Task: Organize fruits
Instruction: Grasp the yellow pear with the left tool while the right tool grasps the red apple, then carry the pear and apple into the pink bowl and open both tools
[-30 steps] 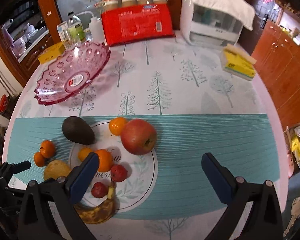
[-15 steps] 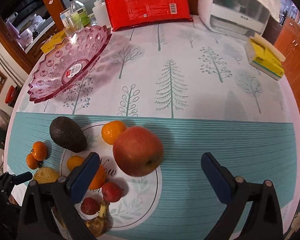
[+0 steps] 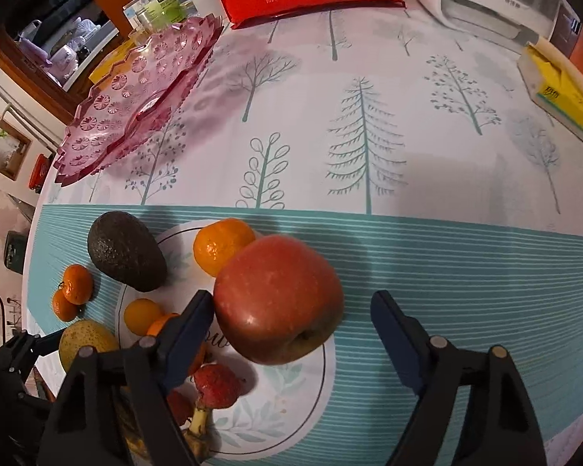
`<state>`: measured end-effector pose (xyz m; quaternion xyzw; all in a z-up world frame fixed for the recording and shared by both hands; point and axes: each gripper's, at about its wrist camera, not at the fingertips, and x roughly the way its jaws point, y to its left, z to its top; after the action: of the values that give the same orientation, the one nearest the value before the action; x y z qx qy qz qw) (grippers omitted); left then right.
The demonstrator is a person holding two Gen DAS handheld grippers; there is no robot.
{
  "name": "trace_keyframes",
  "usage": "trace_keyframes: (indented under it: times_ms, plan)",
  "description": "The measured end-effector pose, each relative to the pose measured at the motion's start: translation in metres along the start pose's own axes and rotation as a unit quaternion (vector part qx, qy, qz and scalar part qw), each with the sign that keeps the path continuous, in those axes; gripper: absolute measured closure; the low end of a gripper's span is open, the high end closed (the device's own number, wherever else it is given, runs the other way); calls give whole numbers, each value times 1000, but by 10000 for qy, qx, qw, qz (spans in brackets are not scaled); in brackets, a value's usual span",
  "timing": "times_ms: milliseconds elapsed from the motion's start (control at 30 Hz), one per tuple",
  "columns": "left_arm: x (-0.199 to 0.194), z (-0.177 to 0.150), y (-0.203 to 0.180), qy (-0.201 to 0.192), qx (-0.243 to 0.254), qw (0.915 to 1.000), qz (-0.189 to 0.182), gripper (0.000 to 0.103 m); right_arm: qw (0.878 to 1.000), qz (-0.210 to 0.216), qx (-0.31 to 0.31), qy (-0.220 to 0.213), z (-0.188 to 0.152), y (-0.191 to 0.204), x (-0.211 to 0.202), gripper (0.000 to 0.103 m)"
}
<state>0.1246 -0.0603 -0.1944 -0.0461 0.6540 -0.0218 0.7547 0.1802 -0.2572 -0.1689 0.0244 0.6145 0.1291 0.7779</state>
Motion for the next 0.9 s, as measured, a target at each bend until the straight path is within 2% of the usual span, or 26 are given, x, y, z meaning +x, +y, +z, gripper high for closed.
trace_keyframes:
  times_ms: [100,133,200,300,400,500,667,900]
  plan:
    - [0,1,2,6,-64,9999,-102,18,10000,40,-35,73,1,0,7,22]
    - [0,2,3,7,-94,9998,-196,23,9999,100,-54,107,1,1,9,27]
    - [-2,-2,3,-9,-117,9997,-201,25,9997,201,-74,121,0,3,11,33]
    - [-3,-7,5,-62,-162,9998,-140,31,9997,157,-166,70,-2,5,10,33]
    - [-5,-11,11,-73,-255,9995,-171,32,9996,196,-164,87,-5,5,9,34]
    - [-8,-18,12,-82,-252,9996,-50,32,9995,275,-150,107,-10,4,6,34]
    - [-22,-24,16,-216,-382,9990,-2,32,9993,348,-104,-52,-19,2,-12,34]
    - [-80,-24,27,-783,-460,9958,139,32,9983,449,-74,-365,-27,3,-51,34]
